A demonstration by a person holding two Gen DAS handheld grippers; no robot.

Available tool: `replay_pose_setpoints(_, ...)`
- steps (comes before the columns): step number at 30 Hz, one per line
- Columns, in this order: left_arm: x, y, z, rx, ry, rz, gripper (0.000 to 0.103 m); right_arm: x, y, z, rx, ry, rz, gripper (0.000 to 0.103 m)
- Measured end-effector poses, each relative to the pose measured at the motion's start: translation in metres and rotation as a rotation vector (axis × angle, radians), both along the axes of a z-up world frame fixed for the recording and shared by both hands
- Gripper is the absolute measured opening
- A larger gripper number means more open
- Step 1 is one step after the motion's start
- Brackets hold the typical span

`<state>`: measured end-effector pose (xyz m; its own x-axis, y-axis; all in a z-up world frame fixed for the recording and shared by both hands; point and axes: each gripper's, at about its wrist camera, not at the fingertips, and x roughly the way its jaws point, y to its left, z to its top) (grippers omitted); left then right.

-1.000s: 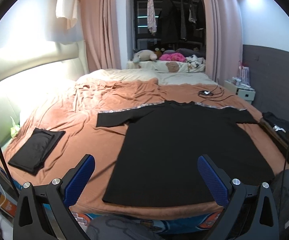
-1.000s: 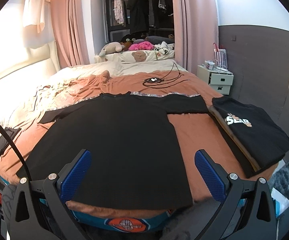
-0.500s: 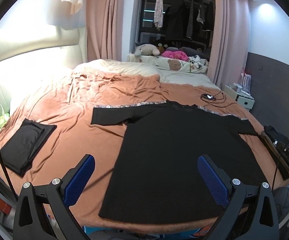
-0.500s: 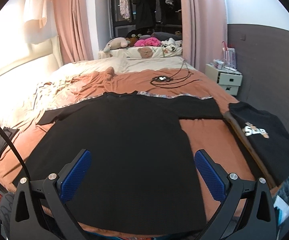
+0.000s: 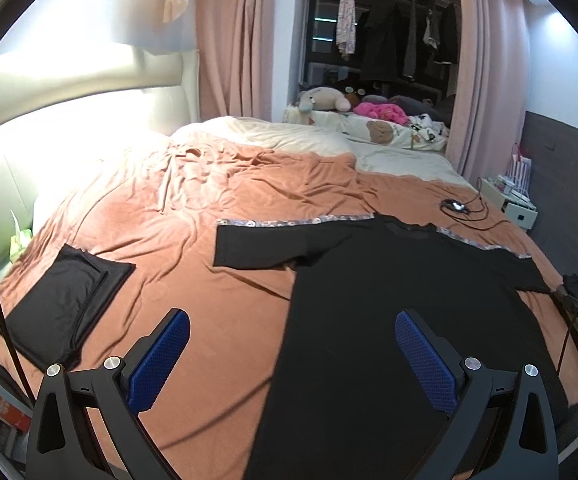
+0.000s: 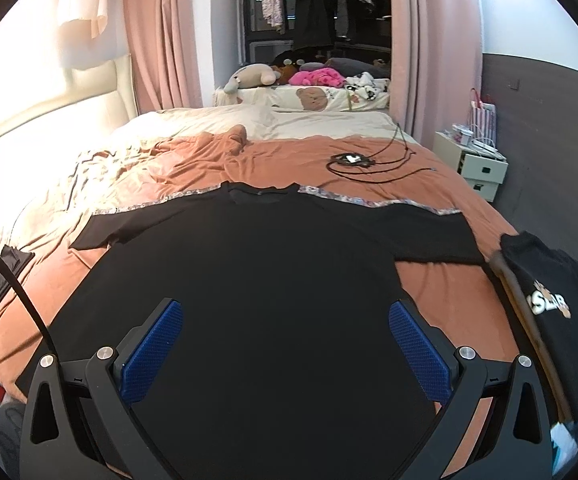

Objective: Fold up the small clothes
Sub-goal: 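Move both tools toward the black T-shirt's side edge and sleeve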

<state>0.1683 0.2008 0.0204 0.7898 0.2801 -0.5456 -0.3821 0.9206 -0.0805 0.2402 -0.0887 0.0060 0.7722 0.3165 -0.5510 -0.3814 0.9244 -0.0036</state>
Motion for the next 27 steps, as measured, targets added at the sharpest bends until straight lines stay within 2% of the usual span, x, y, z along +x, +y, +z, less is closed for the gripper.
replay_pose_setpoints(10,0.038,0.07,0.0,-0.032,0.0,0.068,0.103,0.049,0.034,-0.002,-0.012,0.023,0.041,0.103)
replay_pose_setpoints(20,0.084,0.124,-0.011,-0.069,0.029,0.065,0.103,0.092,0.079,-0.007,-0.037,0.045,0.089,0.103)
replay_pose_setpoints(27,0.13,0.16,-0.027,-0.118,0.069,0.057,0.1,0.131,0.105,-0.014,0.012,0.122,0.129,0.103)
